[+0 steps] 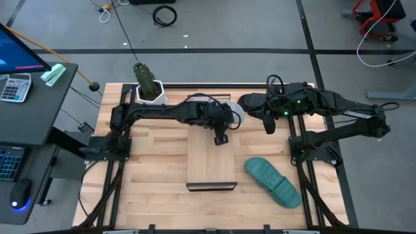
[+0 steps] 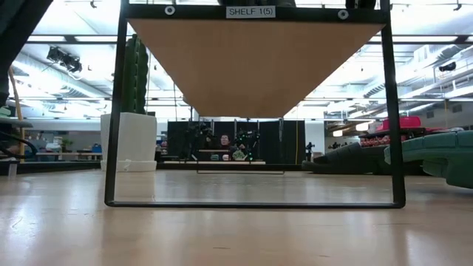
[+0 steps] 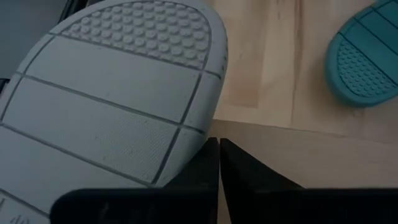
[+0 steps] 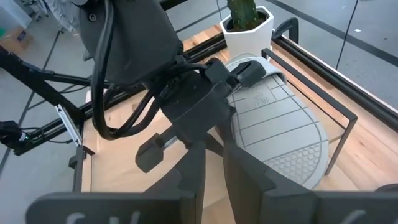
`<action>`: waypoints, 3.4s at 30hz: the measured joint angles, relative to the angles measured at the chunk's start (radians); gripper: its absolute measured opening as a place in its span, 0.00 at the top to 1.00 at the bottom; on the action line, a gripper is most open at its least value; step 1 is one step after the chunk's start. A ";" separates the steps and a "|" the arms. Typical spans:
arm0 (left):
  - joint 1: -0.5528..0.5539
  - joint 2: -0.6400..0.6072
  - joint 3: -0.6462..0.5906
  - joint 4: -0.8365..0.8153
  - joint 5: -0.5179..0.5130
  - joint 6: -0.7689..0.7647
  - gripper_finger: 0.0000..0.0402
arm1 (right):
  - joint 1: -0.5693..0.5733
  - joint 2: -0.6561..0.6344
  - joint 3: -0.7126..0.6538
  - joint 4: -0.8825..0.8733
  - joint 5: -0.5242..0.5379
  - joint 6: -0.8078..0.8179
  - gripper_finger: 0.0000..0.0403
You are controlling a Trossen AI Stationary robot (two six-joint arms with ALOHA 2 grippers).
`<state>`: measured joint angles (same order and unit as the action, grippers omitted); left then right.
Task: Pick and place slippers onto the shelf
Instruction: Put the gray pair of slippers on the shelf, then put the green pair of slippers on the shelf
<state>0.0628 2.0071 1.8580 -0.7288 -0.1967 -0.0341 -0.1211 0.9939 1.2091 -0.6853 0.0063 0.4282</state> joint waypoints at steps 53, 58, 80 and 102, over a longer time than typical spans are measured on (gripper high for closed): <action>-0.152 -0.307 -0.237 0.227 -0.171 -0.284 0.99 | 0.000 0.000 0.000 0.003 0.000 0.006 0.84; -0.169 -0.393 -0.419 0.367 -0.181 -0.358 1.00 | 0.000 0.000 0.000 0.005 0.000 0.008 0.84; -0.178 -0.901 -1.283 1.397 -0.147 -0.280 1.00 | 0.000 0.000 0.000 0.019 0.000 0.044 0.84; -0.142 -1.122 -1.509 1.326 0.208 -0.324 1.00 | 0.186 0.006 0.000 -0.223 0.040 0.230 0.84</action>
<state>-0.0795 0.8850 0.3485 0.5967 0.0109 -0.3584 0.0649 0.9997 1.2087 -0.9082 0.0467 0.6583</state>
